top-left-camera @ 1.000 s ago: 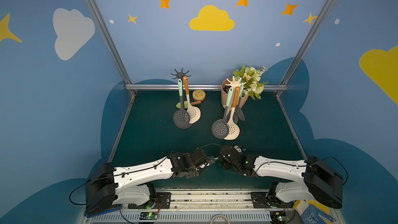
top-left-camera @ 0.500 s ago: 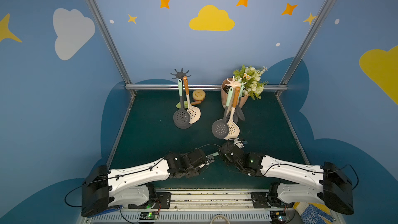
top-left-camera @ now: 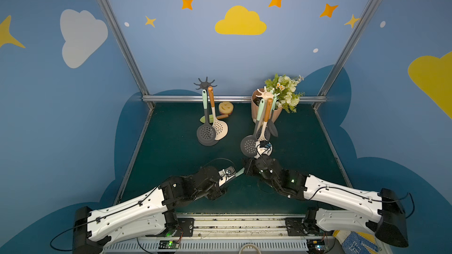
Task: Hang the skimmer on the kitchen utensil rack
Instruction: Pick up the skimmer from the center of the board.
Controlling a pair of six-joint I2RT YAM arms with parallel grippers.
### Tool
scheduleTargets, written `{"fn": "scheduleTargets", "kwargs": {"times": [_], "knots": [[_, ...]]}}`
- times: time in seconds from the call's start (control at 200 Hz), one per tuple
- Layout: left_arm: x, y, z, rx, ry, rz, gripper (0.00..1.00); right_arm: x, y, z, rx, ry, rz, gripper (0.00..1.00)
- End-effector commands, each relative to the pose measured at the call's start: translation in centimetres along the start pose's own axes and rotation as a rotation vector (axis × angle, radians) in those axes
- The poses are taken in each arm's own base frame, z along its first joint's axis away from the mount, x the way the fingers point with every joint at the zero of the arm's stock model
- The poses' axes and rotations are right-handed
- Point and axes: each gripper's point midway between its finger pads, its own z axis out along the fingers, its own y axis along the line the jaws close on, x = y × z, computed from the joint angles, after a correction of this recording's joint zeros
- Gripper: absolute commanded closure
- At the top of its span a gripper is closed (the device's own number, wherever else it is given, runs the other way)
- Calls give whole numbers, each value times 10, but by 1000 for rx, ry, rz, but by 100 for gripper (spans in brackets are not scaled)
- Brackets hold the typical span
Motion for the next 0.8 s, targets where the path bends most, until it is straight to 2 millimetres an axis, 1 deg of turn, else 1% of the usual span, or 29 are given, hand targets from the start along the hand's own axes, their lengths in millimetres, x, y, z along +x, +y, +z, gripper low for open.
{"fn": "scheduleTargets", "kwargs": {"times": [0.0,0.135,0.19,0.28,0.38,0.486,0.606,0.681,0.726,0.796], "knots": [[-2,-7,1,56,-31,-83,31,-19,40,-16,-142,-29,-188,100],[-13,-8,2,84,-104,-143,32,-29,57,-28,-201,-42,-239,100],[-21,-7,2,83,-147,-177,32,-34,59,-31,-200,-53,-234,100],[-32,-5,5,78,-223,-218,32,-46,56,-36,-165,-86,-191,100],[-40,-3,9,63,-284,-249,34,-56,59,-42,-151,-98,-155,100],[-44,6,15,-23,-319,-267,38,-63,48,-45,-71,-104,-74,100],[-47,14,20,-146,-368,-217,40,-67,47,-46,-65,-112,10,100],[-48,21,26,-214,-383,-190,43,-67,48,-47,-69,-108,49,100],[-47,25,29,-252,-385,-172,47,-67,50,-46,-69,-98,63,100],[-49,33,31,-314,-386,-154,60,-66,51,-45,-63,-85,66,100]]}}
